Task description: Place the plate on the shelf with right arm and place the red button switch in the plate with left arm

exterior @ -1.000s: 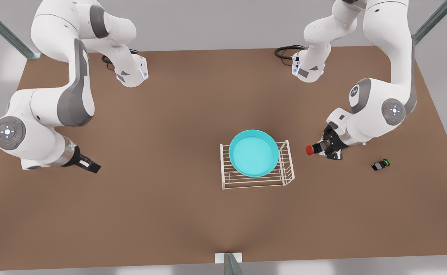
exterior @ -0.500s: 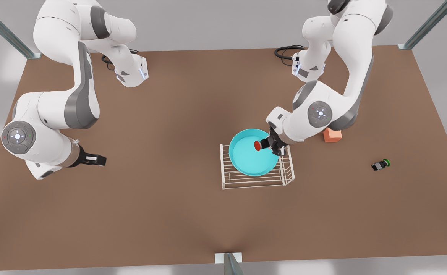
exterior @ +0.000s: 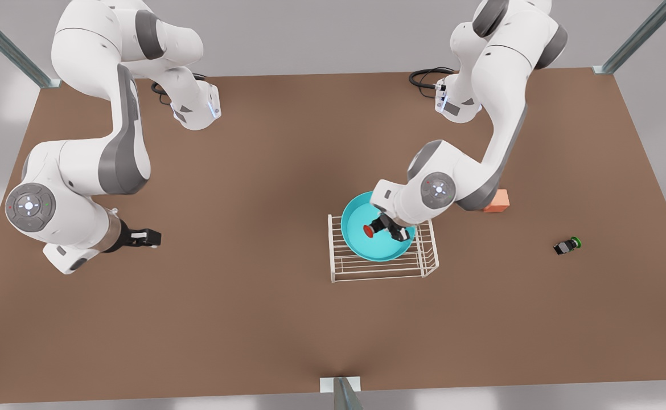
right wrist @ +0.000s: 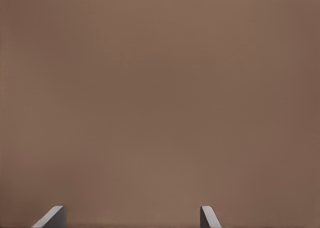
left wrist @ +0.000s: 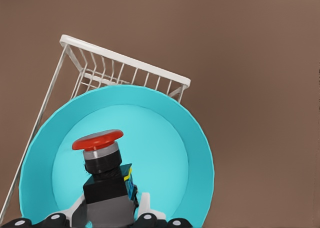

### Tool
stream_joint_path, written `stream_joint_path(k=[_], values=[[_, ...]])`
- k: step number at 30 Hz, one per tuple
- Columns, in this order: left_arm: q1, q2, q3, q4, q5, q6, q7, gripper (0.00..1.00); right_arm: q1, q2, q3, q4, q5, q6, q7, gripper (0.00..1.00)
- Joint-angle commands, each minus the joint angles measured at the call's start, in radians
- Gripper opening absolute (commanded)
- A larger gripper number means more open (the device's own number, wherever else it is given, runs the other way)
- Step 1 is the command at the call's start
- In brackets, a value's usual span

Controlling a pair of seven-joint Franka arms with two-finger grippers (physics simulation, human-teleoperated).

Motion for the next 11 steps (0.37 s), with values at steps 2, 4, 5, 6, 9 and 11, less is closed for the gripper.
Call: stream_joint_path(k=[2,4,5,6,9,11], values=[[-0.003,-0.003,0.003,-0.001,-0.007,-0.001,-0.255,1.00,0.000,-0.001,-0.002,0.001,0.001,0.006,-0.112,1.00],[0.003,-0.010,0.032,0.004,-0.007,-0.009,-0.254,1.00,0.000,-0.001,-0.003,-0.001,0.001,0.006,-0.114,1.00],[0.014,-0.041,0.110,0.005,-0.005,-0.031,-0.254,1.00,0.000,-0.001,0.000,-0.001,0.001,0.006,-0.112,1.00],[0.015,-0.073,0.199,0.005,-0.007,-0.110,-0.255,1.00,0.000,-0.001,-0.002,0.001,0.001,0.008,-0.112,1.00],[0.155,-0.115,0.295,0.007,-0.005,-0.141,-0.251,1.00,0.000,0.000,0.001,-0.001,0.001,0.008,-0.112,1.00],[0.173,-0.113,0.366,0.008,0.000,-0.141,-0.246,1.00,0.000,0.000,0.000,-0.001,0.001,0.009,-0.112,1.00]])
